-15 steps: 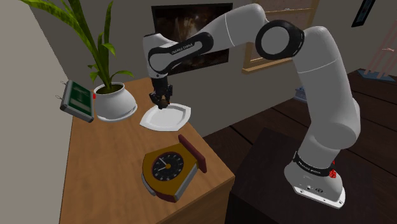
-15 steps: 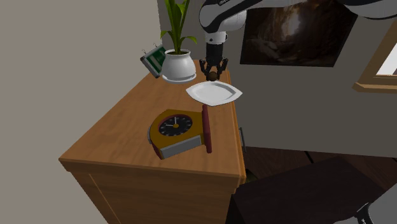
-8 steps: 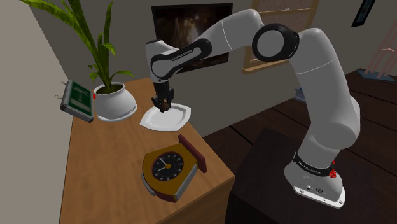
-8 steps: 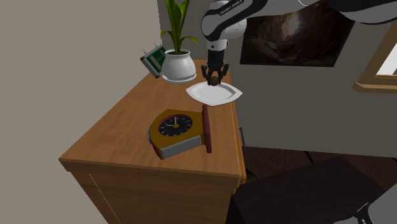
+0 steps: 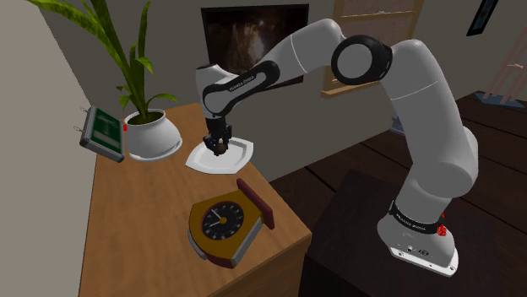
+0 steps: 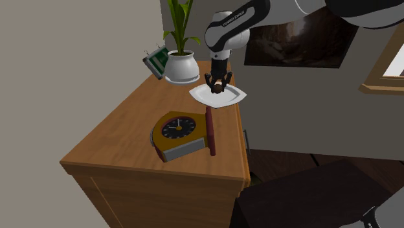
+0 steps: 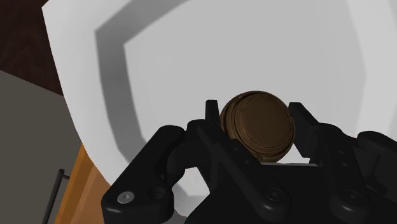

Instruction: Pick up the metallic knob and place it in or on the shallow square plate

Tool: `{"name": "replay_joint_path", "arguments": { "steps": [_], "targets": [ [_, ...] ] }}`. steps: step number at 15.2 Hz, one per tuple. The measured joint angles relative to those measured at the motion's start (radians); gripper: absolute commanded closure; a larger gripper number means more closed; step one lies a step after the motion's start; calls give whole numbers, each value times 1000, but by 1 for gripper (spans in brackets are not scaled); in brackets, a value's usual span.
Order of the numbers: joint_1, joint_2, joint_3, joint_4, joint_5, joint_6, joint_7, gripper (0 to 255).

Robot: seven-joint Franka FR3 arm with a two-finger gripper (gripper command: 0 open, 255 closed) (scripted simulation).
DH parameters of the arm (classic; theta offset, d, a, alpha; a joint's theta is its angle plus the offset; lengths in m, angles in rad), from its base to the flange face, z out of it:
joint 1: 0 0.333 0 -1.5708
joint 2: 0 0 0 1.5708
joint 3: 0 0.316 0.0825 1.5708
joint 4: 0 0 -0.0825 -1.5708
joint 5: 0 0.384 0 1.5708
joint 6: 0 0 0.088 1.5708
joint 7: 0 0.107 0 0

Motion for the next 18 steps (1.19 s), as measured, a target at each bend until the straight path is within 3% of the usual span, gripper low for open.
{"name": "replay_joint_path", "arguments": {
  "steps": [4, 5, 11, 18],
  "targets": [
    [0, 1, 0, -1, 0, 3, 0, 255],
    [0, 1, 0, -1, -1, 3, 0, 0],
    [0, 1, 0, -1, -1, 3, 0, 0],
    [-2, -43, 9, 54, 14, -94, -10, 0]
  ]
}}
